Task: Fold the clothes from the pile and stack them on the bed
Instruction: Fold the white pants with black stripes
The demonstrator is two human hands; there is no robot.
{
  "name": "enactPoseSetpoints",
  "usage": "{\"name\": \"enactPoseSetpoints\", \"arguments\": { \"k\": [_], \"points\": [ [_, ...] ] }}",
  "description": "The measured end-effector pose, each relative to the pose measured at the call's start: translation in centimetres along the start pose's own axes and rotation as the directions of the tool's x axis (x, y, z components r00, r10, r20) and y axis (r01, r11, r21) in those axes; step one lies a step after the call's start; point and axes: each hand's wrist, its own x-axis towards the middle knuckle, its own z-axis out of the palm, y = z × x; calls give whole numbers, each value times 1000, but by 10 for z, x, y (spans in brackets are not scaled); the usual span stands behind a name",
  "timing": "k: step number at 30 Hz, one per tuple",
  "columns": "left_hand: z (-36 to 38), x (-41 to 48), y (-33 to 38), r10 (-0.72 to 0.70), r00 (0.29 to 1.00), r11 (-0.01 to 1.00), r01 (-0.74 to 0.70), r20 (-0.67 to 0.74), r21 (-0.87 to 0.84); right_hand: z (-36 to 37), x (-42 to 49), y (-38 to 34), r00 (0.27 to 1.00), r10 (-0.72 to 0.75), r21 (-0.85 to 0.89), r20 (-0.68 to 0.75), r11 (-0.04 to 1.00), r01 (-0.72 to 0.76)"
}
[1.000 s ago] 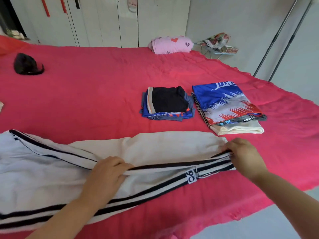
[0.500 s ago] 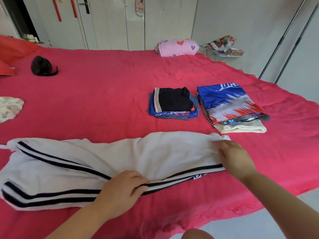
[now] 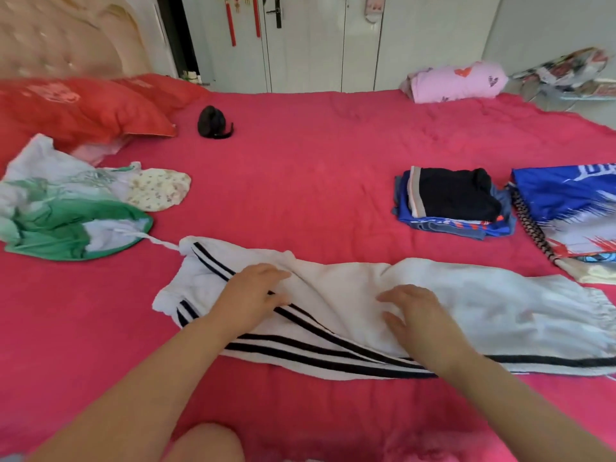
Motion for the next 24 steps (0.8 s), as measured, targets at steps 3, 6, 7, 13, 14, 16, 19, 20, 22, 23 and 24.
{"name": "enactPoseSetpoints", "arguments": {
  "k": [3,6,7,13,14,16,19,20,22,23,24],
  "points": [
    [-4,-14,-28,-14,997,999,10,80,44,37,7,-59,986,-154,35,70,988,152],
    [4,-21,-51,-7,998,995,2,55,99,57,11,-92,988,-138,-35,62,989,140],
    [5,-23,-54,-23,1000,995,22,3,97,56,12,-100,988,-152,-82,11,985,152],
    [-3,-35,-46,47,989,999,-47,-140,1,43,2,-101,981,-148,-21,-124,989,147],
    [-8,-38,-45,97,978,995,-91,-186,43,38,-3,-100,973,-174,16,-154,984,178],
    [-10,-40,-56,208,940,971,-167,-270,169,37,-15,-95,961,-250,17,-119,967,254],
    [-9,-43,-80,196,966,943,-139,-169,302,43,-28,-85,967,-254,-21,8,967,254],
    [-8,-45,-84,158,977,937,-103,-144,335,44,-30,-83,975,-220,-34,20,975,220],
    [-12,-52,-86,91,986,947,-43,-139,317,44,-31,-85,986,-167,-54,23,984,168],
    [-16,-55,-83,88,986,957,-44,-143,285,44,-30,-87,985,-171,-82,8,982,171],
    [-19,-60,-82,99,984,961,-56,-149,270,43,-29,-90,986,-168,-106,6,980,168]
  ]
}}
